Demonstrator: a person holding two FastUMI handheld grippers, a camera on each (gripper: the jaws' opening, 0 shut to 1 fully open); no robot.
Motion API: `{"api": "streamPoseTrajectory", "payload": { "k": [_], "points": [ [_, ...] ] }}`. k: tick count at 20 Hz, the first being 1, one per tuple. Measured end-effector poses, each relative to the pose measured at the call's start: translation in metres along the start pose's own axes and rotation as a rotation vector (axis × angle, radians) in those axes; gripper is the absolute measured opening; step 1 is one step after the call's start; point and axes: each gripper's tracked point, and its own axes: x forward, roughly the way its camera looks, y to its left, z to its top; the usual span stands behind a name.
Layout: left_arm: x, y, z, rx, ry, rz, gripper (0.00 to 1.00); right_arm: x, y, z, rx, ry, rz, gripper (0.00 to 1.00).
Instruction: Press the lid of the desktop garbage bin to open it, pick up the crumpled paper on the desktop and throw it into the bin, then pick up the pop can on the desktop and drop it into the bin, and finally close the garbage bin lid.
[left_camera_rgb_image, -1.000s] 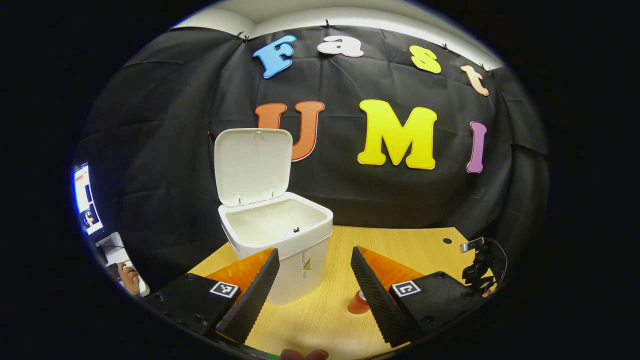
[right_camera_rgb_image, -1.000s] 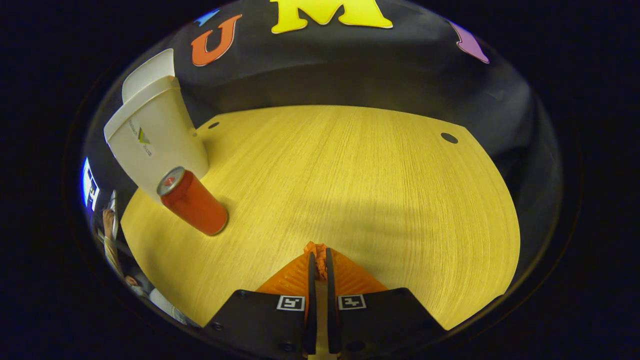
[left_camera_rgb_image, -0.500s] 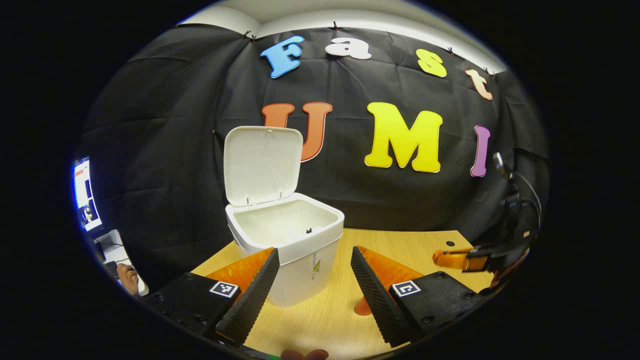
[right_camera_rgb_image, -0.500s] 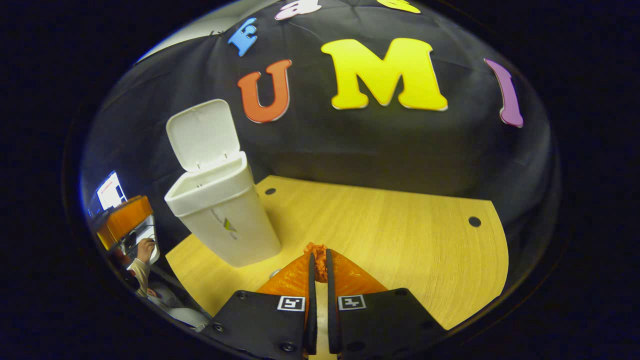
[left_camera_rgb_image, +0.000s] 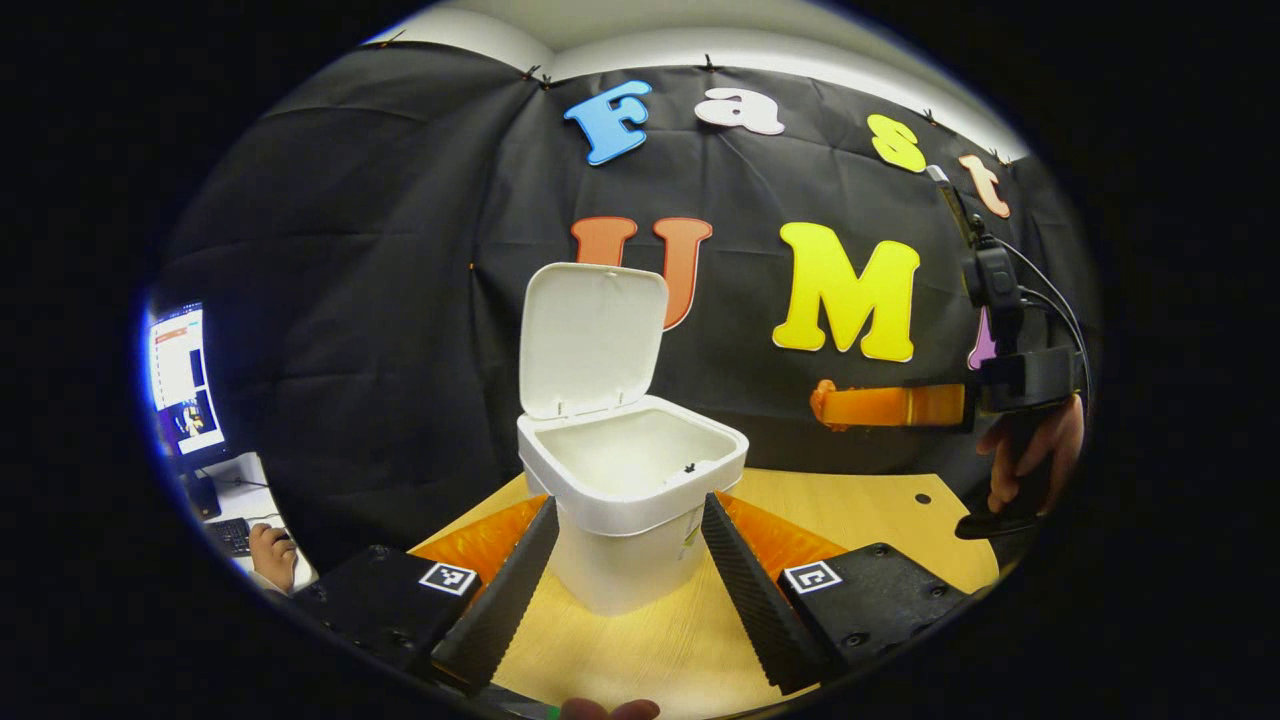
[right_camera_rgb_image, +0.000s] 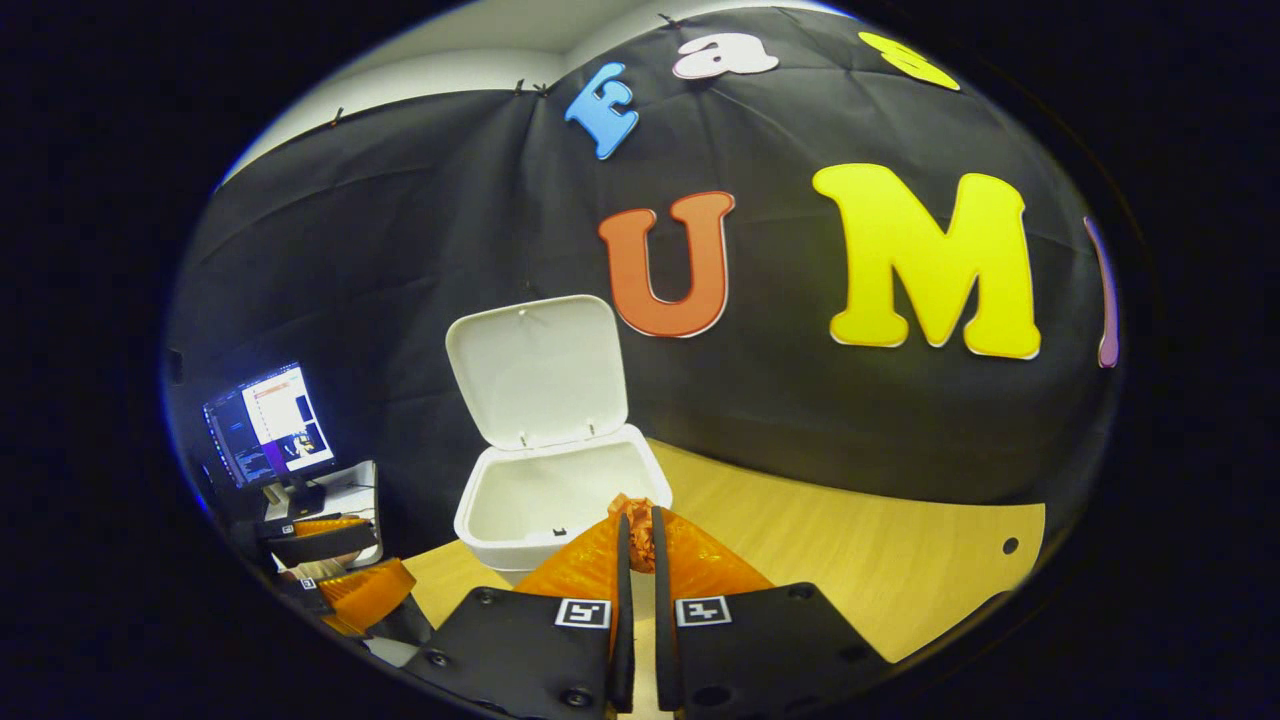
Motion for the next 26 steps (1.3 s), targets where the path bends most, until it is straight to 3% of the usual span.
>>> {"api": "streamPoseTrajectory", "payload": {
  "k": [4, 10, 19, 24, 26],
  "points": [
    [-0.009, 0.028, -0.002, -0.012, 0.001, 0.045, 0.96, 0.048, 0.040, 0.008, -0.062, 0.016, 0.049, 0.09],
    [-0.023, 0.063, -0.009, -0.020, 0.013, 0.109, 0.96, 0.104, 0.066, -0.014, -0.104, 0.097, 0.053, 0.12],
    [-0.022, 0.059, -0.011, -0.029, 0.013, 0.094, 0.97, 0.121, 0.061, -0.031, -0.110, 0.144, 0.010, 0.35],
    [-0.021, 0.052, -0.009, -0.023, -0.005, 0.053, 0.97, 0.111, 0.059, -0.029, -0.096, 0.137, 0.011, 0.66],
    [-0.018, 0.040, -0.008, -0.021, -0.021, 0.003, 0.97, 0.095, 0.059, -0.019, -0.081, 0.099, 0.018, 0.67]
  ]
}}
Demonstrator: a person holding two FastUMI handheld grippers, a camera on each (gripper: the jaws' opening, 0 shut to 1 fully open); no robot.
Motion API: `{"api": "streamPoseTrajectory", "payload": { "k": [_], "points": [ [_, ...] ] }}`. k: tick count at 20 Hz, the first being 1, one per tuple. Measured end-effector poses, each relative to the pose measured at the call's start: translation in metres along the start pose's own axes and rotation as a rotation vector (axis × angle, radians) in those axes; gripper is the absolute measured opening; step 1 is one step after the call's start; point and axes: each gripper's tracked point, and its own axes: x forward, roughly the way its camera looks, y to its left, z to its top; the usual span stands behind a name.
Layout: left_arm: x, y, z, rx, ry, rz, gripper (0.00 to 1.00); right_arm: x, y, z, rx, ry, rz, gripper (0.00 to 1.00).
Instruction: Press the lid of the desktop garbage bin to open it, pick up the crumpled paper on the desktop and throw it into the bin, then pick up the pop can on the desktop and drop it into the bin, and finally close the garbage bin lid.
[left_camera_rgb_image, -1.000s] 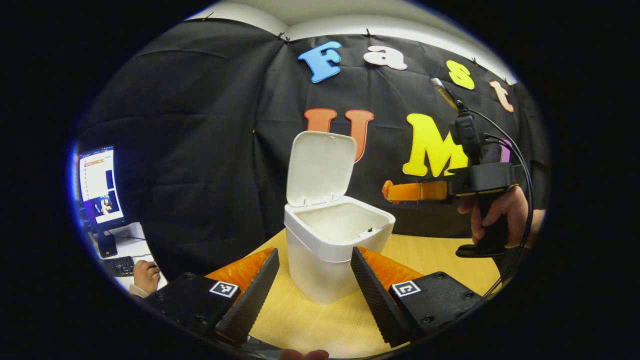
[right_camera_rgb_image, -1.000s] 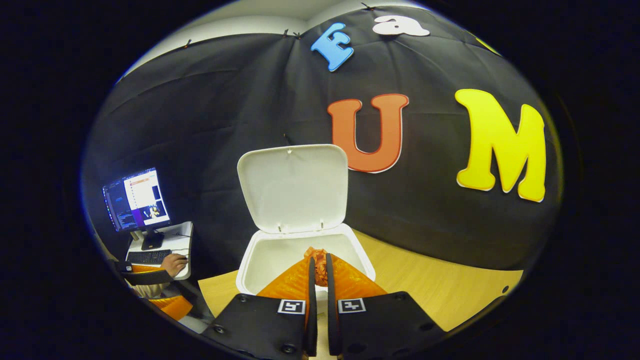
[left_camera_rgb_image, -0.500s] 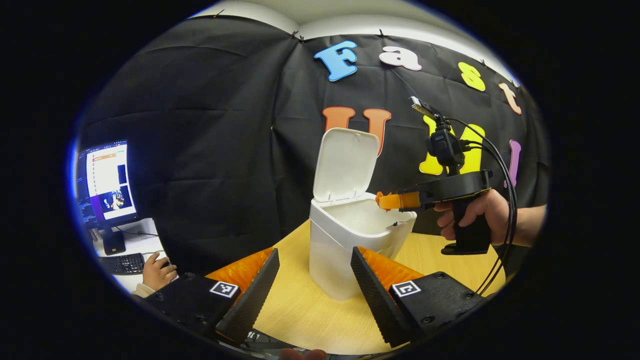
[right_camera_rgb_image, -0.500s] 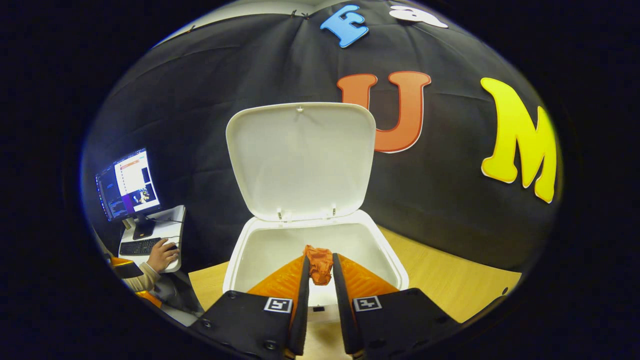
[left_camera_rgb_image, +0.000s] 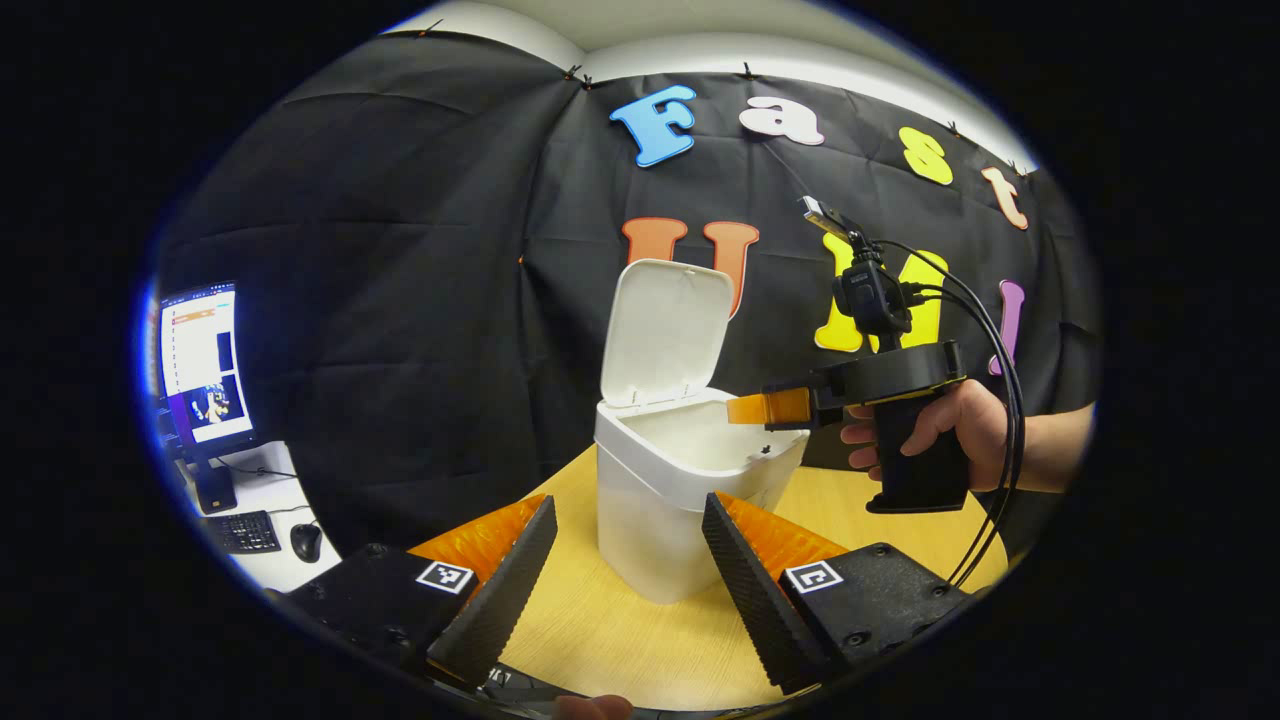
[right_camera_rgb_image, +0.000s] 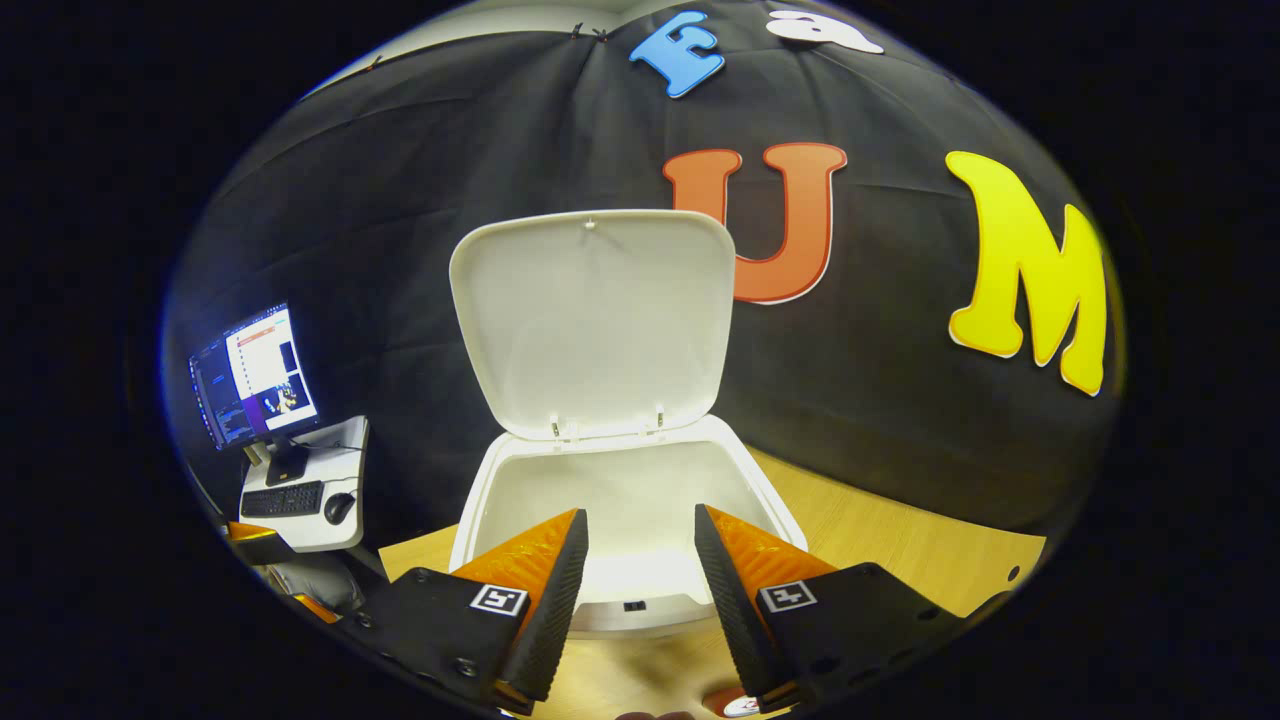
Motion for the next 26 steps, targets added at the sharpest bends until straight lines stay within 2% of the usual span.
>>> {"api": "streamPoseTrajectory", "payload": {
  "k": [5, 6, 9, 14, 18, 21, 23, 26],
  "points": [
    [0.011, -0.038, -0.014, 0.044, 0.008, -0.093, 0.97, -0.067, -0.028, 0.018, 0.013, -0.125, -0.026, 0.70],
    [0.013, -0.048, -0.020, 0.047, 0.015, -0.116, 0.97, -0.080, -0.035, 0.015, 0.018, -0.137, -0.035, 0.68],
    [0.020, -0.083, -0.040, 0.068, 0.042, -0.196, 0.97, -0.123, -0.068, 0.005, 0.041, -0.168, -0.092, 0.74],
    [0.026, -0.145, -0.069, 0.138, 0.041, -0.330, 0.97, -0.191, -0.119, -0.029, 0.049, -0.170, -0.187, 0.77],
    [0.028, -0.179, -0.095, 0.164, 0.054, -0.380, 0.97, -0.227, -0.152, -0.066, 0.071, -0.136, -0.237, 0.79],
    [0.040, -0.204, -0.134, 0.186, 0.095, -0.403, 0.98, -0.246, -0.169, -0.091, 0.050, -0.135, -0.267, 0.84],
    [0.046, -0.210, -0.155, 0.205, 0.129, -0.401, 0.98, -0.257, -0.180, -0.111, 0.020, -0.126, -0.295, 0.84],
    [0.054, -0.222, -0.184, 0.220, 0.166, -0.398, 0.98, -0.266, -0.192, -0.158, 0.026, -0.051, -0.325, 0.84]
  ]
}}
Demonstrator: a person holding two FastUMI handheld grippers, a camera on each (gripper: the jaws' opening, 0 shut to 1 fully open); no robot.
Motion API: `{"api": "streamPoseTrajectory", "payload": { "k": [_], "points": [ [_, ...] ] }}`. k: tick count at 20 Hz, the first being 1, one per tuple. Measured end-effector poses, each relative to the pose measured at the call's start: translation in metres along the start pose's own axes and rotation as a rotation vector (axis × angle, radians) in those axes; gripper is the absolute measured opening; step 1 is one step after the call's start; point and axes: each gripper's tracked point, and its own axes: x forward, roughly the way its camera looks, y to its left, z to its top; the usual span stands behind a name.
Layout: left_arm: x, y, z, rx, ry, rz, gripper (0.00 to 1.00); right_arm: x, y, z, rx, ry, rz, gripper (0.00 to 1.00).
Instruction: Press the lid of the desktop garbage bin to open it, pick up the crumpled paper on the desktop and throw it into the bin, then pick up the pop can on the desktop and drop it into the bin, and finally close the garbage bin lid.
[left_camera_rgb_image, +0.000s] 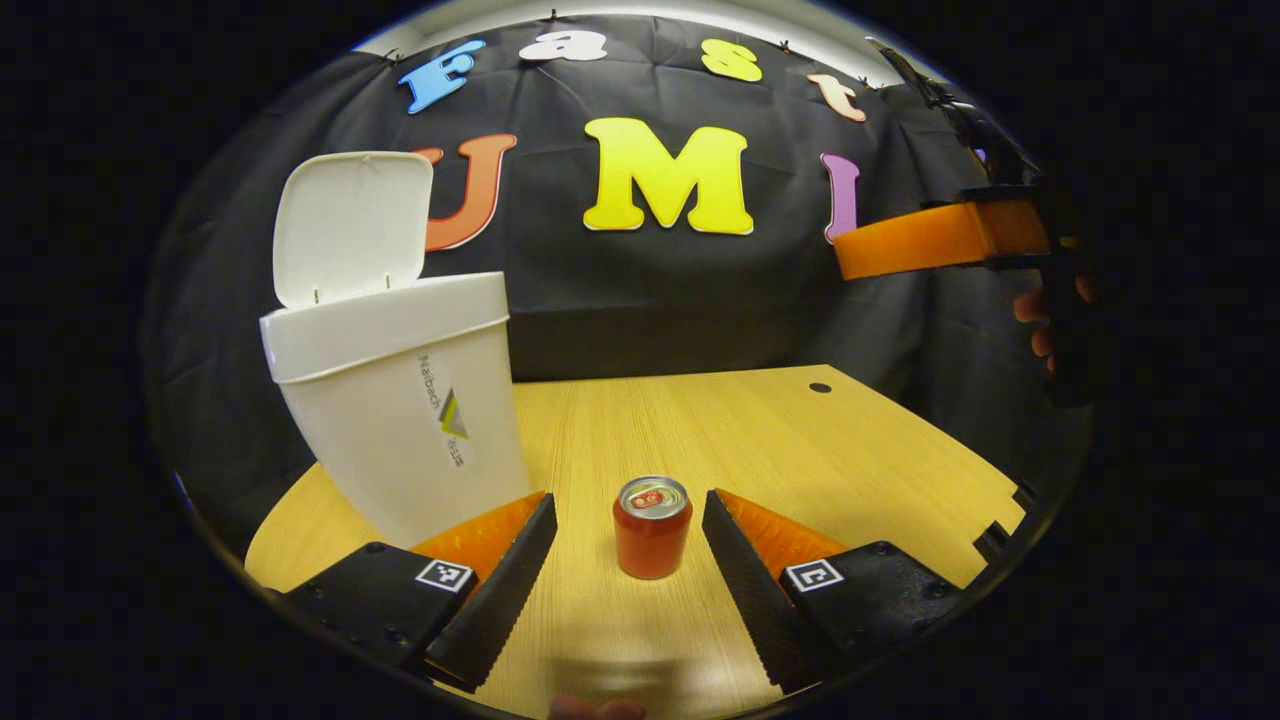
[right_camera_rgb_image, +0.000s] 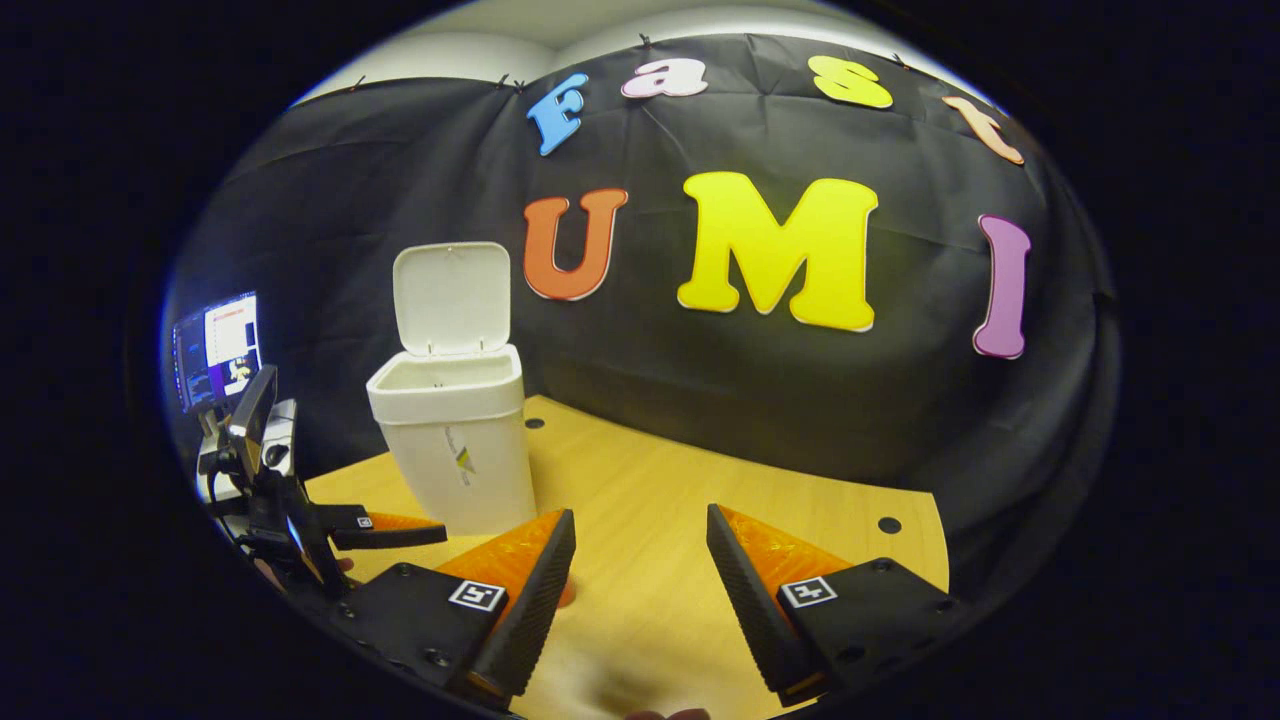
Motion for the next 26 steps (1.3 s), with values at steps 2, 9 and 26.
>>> {"api": "streamPoseTrajectory", "payload": {
  "k": [2, 9, 26],
  "points": [
    [0.009, -0.008, -0.015, 0.004, 0.031, -0.006, 0.98, -0.005, -0.008, -0.027, 0.017, 0.043, -0.011, 0.83],
    [0.040, -0.011, -0.059, -0.048, 0.126, 0.012, 0.98, -0.025, -0.044, -0.091, 0.055, 0.170, -0.060, 0.82],
    [0.094, -0.011, -0.081, -0.051, 0.202, -0.009, 0.98, -0.021, -0.046, -0.121, 0.134, 0.269, -0.057, 0.84]
  ]
}}
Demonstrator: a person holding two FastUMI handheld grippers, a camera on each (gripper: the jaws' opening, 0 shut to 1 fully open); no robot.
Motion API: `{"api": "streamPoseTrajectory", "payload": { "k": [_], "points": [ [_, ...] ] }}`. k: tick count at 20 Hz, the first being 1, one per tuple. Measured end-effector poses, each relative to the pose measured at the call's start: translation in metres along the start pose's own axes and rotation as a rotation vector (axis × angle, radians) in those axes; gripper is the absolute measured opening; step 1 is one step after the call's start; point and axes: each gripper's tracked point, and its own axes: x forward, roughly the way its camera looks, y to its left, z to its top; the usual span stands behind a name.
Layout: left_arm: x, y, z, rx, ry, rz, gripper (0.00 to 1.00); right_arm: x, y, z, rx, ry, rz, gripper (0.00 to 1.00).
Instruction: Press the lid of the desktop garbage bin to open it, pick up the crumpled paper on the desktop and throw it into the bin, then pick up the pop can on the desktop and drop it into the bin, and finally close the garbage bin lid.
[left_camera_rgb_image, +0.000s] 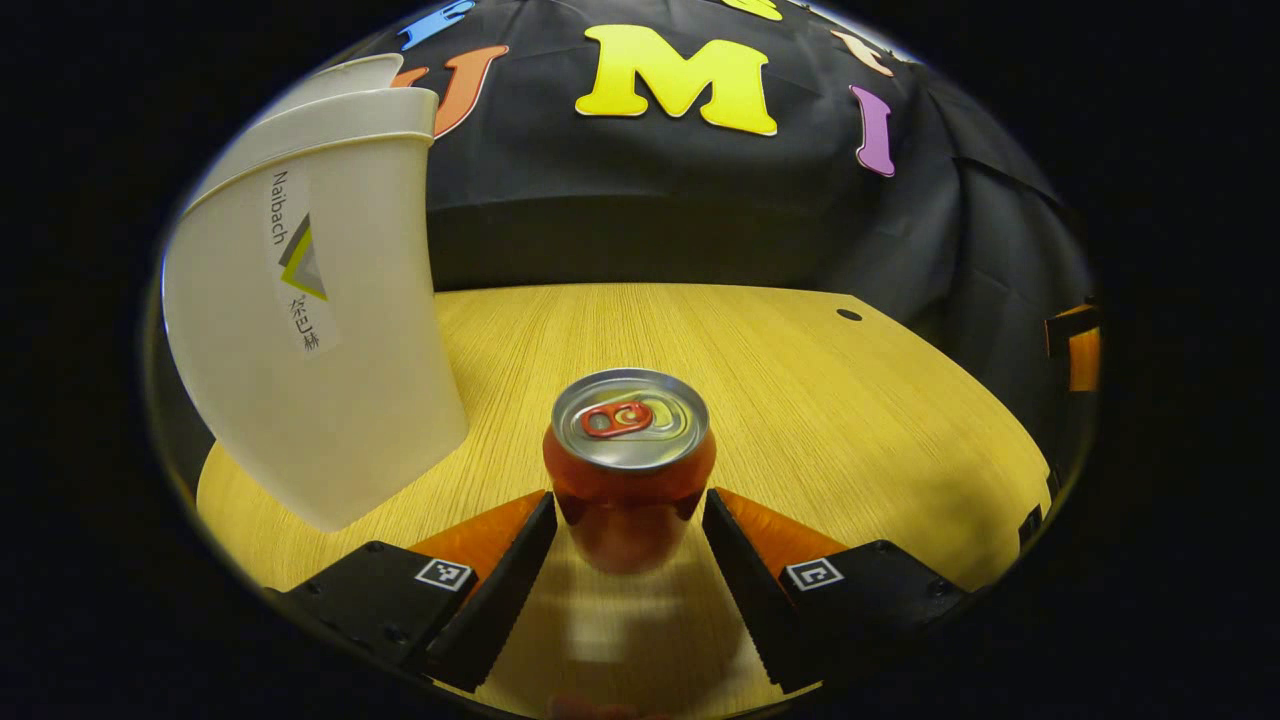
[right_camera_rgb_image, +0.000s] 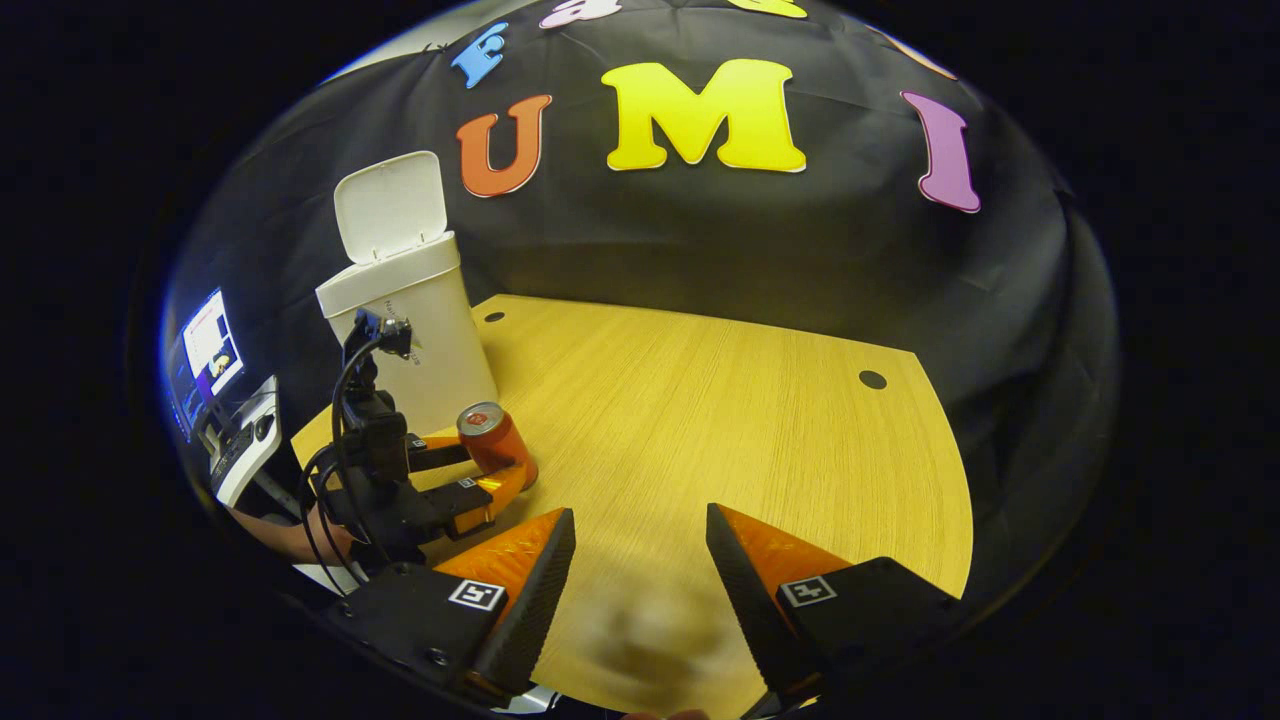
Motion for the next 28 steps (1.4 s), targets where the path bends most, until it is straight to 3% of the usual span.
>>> {"api": "streamPoseTrajectory", "payload": {
  "k": [5, 7, 9, 10, 12, 15, 21, 25, 28],
  "points": [
    [0.011, 0.004, -0.004, -0.001, 0.031, -0.005, 0.96, 0.001, 0.005, 0.003, -0.015, 0.002, 0.006, 0.84],
    [0.012, 0.001, -0.004, -0.009, 0.034, -0.010, 0.87, 0.001, 0.005, 0.003, -0.011, 0.006, 0.003, 0.84],
    [0.008, 0.002, -0.003, -0.017, 0.041, -0.014, 0.93, 0.001, 0.007, 0.005, -0.008, 0.001, 0.004, 0.84],
    [0.006, 0.001, 0.001, -0.024, 0.037, -0.012, 0.87, 0.001, 0.008, 0.007, -0.006, -0.004, 0.006, 0.84],
    [-0.006, 0.005, 0.017, -0.043, 0.016, -0.008, 0.86, 0.002, 0.011, 0.015, 0.000, -0.022, 0.007, 0.84],
    [-0.037, 0.007, 0.062, -0.063, -0.057, 0.004, 0.86, 0.000, 0.014, 0.030, 0.029, -0.062, 0.005, 0.84],
    [-0.080, 0.020, 0.193, -0.037, -0.246, 0.040, 0.85, -0.010, 0.027, 0.065, 0.031, -0.167, 0.005, 0.84],
    [-0.102, 0.089, 0.260, -0.074, -0.325, 0.164, 0.85, -0.013, 0.035, 0.083, 0.039, -0.219, 0.014, 0.84],
    [-0.109, 0.148, 0.285, -0.097, -0.347, 0.247, 0.85, -0.006, 0.043, 0.091, 0.068, -0.228, 0.026, 0.84]
  ]
}}
